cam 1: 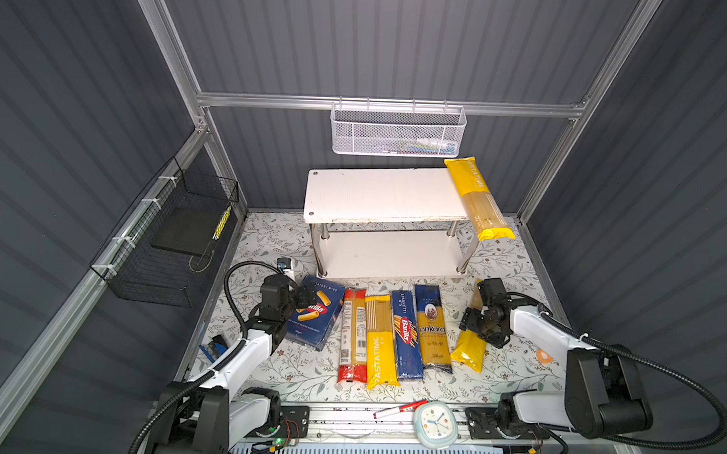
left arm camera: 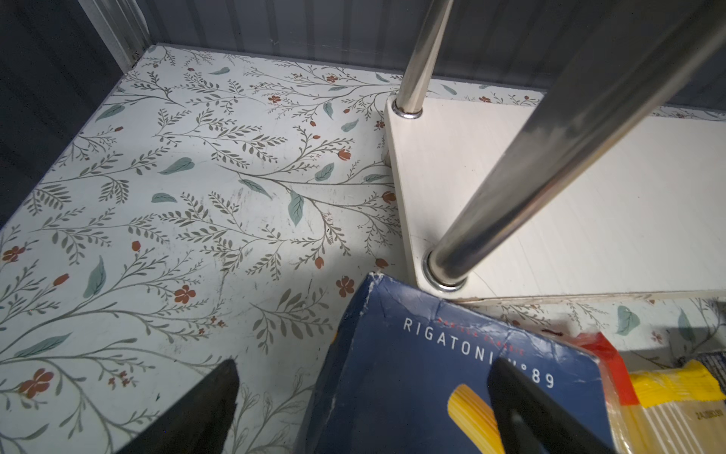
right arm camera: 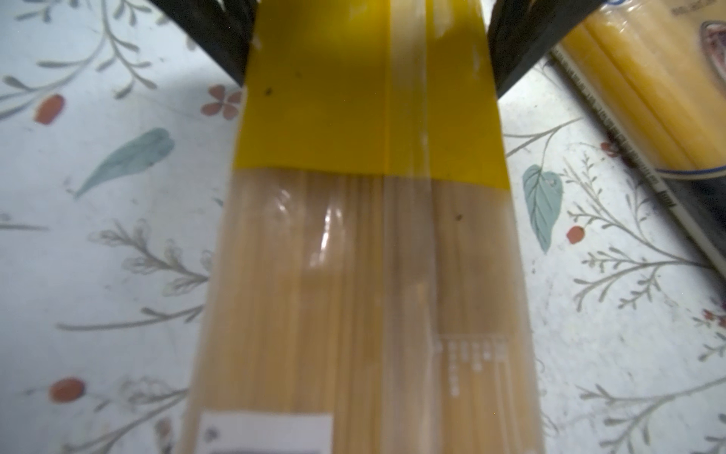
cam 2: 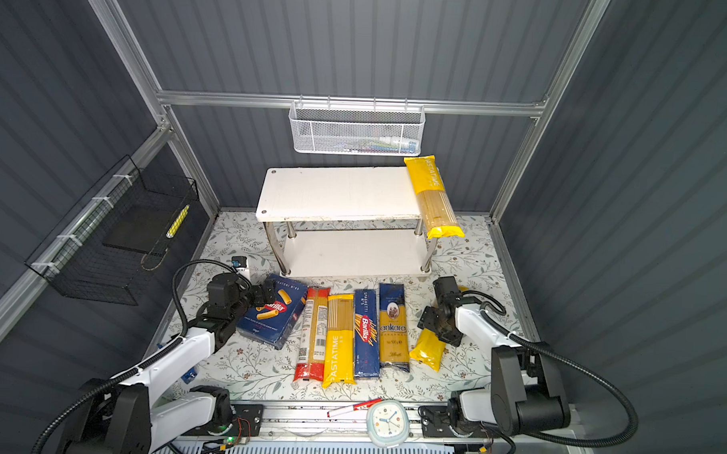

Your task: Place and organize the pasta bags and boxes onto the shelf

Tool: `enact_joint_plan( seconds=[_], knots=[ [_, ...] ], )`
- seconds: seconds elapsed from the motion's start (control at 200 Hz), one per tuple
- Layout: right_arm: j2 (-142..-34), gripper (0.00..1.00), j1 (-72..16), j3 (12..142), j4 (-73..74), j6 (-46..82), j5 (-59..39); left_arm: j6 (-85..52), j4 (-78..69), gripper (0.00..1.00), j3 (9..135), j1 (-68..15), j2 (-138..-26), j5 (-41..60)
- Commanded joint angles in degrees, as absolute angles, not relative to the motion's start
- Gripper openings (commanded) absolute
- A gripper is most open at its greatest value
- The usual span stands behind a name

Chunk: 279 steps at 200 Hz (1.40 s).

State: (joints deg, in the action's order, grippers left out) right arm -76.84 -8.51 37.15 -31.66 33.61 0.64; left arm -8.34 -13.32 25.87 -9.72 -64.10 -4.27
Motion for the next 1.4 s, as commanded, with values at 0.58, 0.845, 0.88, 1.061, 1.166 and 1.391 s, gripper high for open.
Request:
enact_joint_plan(
  seconds=[0.58,0.845,0.88,1.061,1.166,1.391],
  knots=[
    [-71.48,0.41,-8.35,32.85,-32.51,34.28,-0.11,-7.77,-13.71,1.00,26.33,-10.03,-64.30,-4.48],
    [-68.07,0.27,-8.39,32.75,-33.68,34.58,0.08,-7.79,-13.56,0.99,26.44,-10.02,-64.53,-4.66],
    [-67.69,0.27,-8.35,32.75,-33.66,34.59,-0.20,-7.79,-13.54,0.99,26.56,-10.06,-64.63,-4.66],
    [-65.33,0.19,-8.36,32.87,-34.38,34.37,-1.15,-7.82,-13.54,0.99,26.46,-10.02,-64.58,-4.89],
    [-61.57,0.15,-8.35,33.13,-36.10,34.26,-0.63,-7.78,-13.45,1.00,26.19,-10.02,-64.12,-5.32],
    [-54.34,0.06,-8.35,34.07,-39.09,33.93,-0.36,-7.82,-13.54,1.00,25.75,-10.02,-63.33,-5.89]
  ],
)
